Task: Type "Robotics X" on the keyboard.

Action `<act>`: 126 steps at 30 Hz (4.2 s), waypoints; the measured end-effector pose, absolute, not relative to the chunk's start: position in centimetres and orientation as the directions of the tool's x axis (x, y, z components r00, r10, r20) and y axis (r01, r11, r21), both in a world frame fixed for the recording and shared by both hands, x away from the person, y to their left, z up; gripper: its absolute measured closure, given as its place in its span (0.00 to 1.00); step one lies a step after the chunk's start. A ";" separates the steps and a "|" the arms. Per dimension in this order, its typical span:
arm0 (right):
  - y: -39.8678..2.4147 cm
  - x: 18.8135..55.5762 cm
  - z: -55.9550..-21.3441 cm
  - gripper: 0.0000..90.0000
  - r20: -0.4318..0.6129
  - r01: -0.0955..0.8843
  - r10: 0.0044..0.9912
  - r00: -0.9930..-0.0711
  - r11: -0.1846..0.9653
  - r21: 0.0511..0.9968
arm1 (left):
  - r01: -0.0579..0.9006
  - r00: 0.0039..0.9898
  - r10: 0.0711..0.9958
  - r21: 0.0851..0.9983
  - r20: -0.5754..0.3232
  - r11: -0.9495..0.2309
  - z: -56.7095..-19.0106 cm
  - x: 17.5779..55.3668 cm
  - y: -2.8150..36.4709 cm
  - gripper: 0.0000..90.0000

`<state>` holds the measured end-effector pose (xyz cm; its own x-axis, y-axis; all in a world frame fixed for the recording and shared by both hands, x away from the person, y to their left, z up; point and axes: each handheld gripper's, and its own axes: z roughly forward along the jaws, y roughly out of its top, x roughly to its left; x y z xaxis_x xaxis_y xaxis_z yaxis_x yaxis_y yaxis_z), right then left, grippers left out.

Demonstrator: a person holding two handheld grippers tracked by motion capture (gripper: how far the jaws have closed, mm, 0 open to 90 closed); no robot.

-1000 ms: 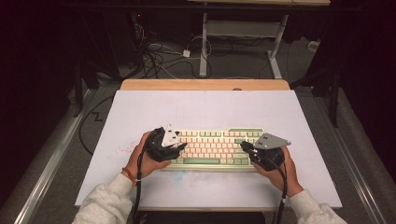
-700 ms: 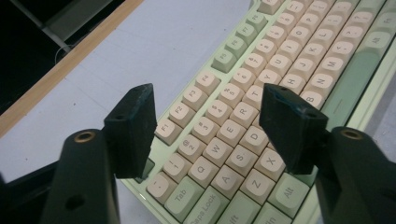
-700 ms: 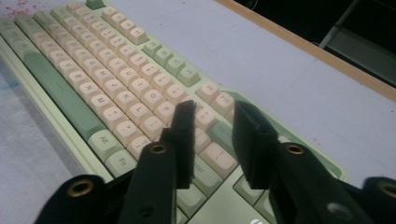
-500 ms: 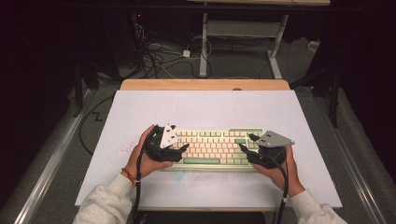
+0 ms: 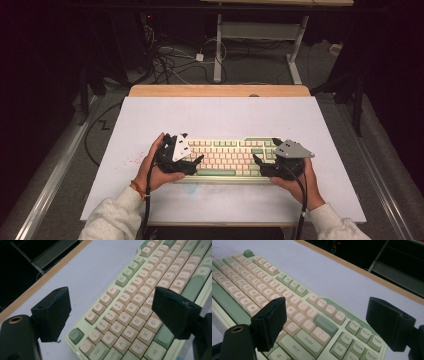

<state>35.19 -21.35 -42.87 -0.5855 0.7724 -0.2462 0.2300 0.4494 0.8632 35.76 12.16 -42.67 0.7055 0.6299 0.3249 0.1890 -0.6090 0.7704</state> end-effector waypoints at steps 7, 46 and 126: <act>-20.9 34.9 -42.8 0.20 -0.296 0.222 0.782 -0.549 0.478 0.850 | 0.172 0.691 0.636 0.776 0.344 -0.607 -42.6 35.4 12.1 0.17; -21.7 32.6 -41.9 0.22 -0.326 0.185 0.767 -0.553 0.495 0.849 | 0.097 0.697 0.596 0.770 0.399 -0.630 -42.6 32.2 12.9 0.17; -28.3 29.6 -46.1 0.22 -0.265 0.297 0.824 -0.501 0.451 0.841 | 0.274 0.669 0.658 0.709 0.345 -0.650 -47.7 28.9 21.2 0.17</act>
